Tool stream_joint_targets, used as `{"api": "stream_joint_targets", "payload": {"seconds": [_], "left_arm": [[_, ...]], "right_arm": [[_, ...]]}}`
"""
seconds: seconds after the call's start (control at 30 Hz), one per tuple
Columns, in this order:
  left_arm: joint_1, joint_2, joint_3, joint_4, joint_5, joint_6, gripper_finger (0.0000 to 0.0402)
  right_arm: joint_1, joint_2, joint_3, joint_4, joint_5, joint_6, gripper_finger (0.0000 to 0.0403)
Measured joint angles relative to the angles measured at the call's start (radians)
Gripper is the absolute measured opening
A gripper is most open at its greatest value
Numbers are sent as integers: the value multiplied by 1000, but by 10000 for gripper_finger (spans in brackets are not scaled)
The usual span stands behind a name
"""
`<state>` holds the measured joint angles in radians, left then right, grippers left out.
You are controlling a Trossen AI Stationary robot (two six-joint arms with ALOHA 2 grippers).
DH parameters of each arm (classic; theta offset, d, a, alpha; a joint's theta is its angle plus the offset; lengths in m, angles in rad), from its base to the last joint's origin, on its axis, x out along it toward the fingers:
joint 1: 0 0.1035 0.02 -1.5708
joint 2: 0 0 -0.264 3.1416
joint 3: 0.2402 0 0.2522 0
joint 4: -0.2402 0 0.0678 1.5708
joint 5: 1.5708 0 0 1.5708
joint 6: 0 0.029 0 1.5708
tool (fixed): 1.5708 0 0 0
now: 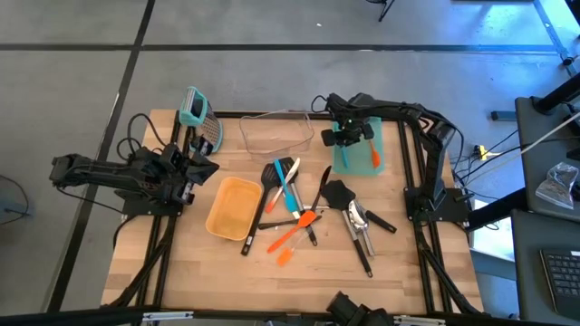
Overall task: Pick & Place Kitchen Items
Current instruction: Put the orange spatula into the green bin
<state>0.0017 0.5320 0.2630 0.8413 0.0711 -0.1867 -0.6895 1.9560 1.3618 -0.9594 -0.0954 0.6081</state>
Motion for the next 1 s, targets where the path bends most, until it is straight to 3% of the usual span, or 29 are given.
{"api": "stream_joint_targets", "payload": {"seconds": [0.67,1.0], "left_arm": [[0,0,0,0,-11,9,8],[0,0,0,0,-11,8,8]], "right_arm": [[50,0,431,-367,67,-36,112],[202,0,500,-263,-175,-14,113]]}}
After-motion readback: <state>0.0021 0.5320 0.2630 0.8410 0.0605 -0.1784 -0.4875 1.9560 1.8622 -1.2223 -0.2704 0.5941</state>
